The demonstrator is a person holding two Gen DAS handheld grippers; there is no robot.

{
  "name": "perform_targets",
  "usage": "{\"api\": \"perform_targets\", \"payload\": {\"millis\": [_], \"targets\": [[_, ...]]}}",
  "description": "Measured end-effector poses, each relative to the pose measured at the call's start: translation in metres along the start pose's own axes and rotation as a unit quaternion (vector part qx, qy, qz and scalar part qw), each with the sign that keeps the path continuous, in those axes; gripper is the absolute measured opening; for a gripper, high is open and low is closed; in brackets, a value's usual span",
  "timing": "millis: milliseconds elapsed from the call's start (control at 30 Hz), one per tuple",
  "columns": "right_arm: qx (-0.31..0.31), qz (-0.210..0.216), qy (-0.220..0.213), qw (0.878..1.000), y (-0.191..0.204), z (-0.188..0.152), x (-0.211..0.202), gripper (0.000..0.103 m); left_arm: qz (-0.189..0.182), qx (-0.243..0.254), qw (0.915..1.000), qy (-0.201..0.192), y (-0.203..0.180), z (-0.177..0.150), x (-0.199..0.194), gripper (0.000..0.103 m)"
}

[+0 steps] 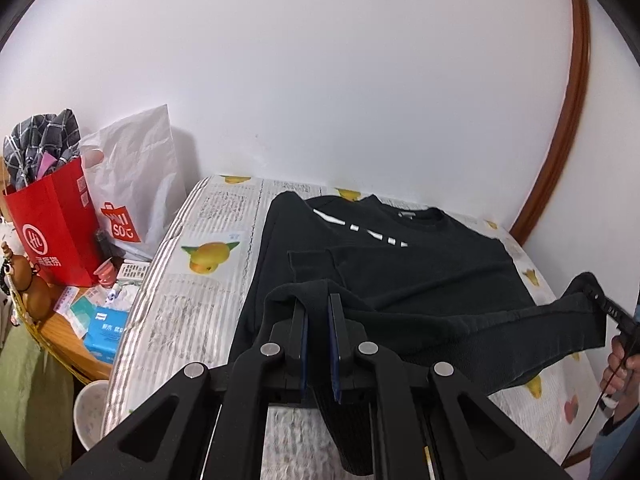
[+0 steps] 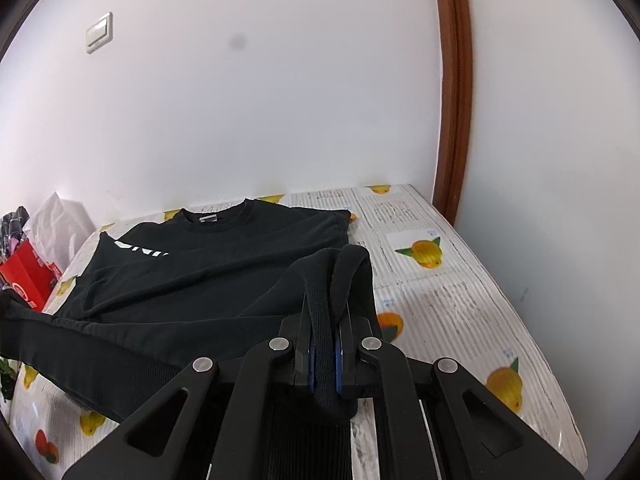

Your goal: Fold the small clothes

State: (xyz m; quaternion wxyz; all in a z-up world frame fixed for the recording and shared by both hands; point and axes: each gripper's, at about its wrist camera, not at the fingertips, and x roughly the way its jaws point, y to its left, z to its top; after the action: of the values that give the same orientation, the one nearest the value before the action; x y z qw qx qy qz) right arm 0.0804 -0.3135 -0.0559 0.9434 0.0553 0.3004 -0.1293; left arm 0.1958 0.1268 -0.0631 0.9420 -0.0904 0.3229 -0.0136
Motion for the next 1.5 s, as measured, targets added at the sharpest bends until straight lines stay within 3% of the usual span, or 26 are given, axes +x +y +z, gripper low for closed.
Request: {"api": "perform_targets", "payload": {"millis": [467,900,1200,1300,1367,1500], "targets": [[0.000,-0.002,0.029,1.000,0.016,0.029,0.085,0.006,0.034,-0.003,0.9988,0.036,0.008,0.025,0.077,0.009],[-0.012,-0.031,0.080,0.996,0.024,0.013,0.172,0.007,0.045,-0.006,0.9955,0.083,0.017,0.024,0.145,0.009],[-0.039,-0.053,0.101,0.993,0.026,0.013,0.178,0.011,0.053,-0.010,0.9936,0.100,0.017,0.020,0.154,0.014],[-0.034,-0.042,0.097,0.994,0.022,0.016,0.158,0.018,0.045,-0.008,0.9935,0.104,0.017,0.019,0.143,0.023],[-0.030,-0.039,0.092,0.995,0.015,0.016,0.140,0.033,0.042,-0.009,0.9937,0.103,0.018,0.017,0.131,0.038],[-0.026,-0.045,0.081,0.995,0.001,0.007,0.104,0.038,0.043,-0.010,0.9942,0.098,0.023,0.005,0.102,0.041]]}}
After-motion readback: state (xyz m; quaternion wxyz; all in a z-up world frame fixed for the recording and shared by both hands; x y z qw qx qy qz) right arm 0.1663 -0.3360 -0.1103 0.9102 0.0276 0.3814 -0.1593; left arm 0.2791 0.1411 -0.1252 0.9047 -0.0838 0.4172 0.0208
